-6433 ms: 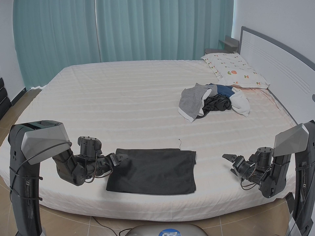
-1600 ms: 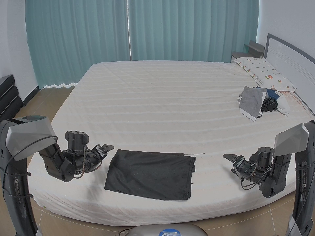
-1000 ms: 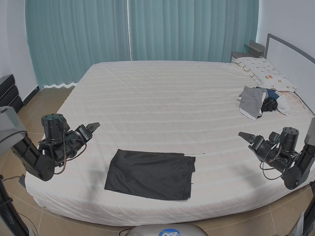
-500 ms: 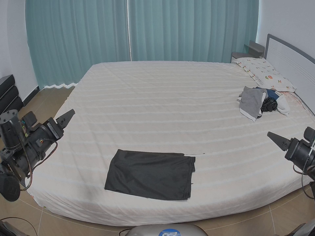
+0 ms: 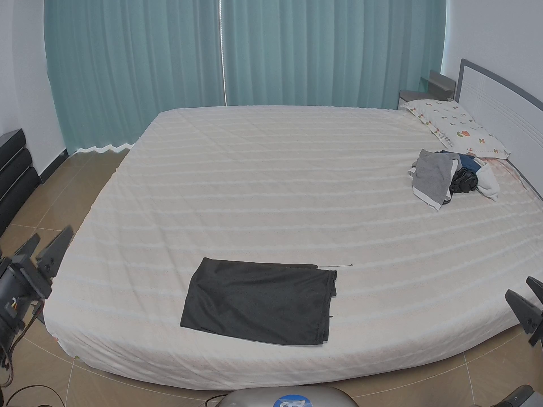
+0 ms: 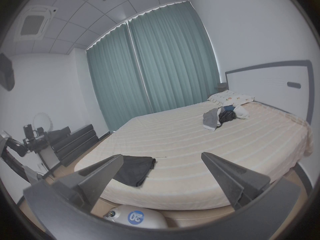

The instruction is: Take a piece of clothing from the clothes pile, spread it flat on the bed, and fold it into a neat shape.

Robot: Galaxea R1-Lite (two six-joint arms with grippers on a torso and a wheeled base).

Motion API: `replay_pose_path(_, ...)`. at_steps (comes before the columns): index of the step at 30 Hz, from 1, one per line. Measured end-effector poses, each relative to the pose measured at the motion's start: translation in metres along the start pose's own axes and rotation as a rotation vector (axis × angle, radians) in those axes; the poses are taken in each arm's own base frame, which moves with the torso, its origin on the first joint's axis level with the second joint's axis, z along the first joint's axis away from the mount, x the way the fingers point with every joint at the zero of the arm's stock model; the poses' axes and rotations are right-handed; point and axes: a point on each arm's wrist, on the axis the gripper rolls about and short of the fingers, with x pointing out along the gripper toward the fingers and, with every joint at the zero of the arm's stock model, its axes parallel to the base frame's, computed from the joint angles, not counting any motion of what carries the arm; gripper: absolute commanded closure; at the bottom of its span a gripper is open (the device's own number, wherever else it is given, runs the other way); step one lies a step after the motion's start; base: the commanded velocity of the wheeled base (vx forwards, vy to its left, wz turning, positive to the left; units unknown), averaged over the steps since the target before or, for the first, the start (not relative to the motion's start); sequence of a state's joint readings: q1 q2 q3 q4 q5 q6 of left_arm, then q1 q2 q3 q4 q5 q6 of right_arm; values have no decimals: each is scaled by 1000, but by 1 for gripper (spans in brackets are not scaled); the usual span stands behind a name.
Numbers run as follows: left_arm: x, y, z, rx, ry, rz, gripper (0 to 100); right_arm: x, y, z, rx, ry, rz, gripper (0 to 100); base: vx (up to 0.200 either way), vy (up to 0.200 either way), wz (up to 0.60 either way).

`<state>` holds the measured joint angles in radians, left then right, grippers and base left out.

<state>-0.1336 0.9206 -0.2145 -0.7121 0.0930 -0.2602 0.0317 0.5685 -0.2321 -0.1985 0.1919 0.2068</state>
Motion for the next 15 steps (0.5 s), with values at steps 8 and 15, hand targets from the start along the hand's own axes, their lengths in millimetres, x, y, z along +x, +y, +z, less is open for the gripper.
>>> replay_pose_path(8,-69,12,-15,113,-56,36,0,-38,-1,-31,-148,-23,-85,0,0,0,0)
replay_pose_path(15,-107,29,-63,201,-28,97,0,-46,-8,-71,-305,-114,-132,0,0,0,0)
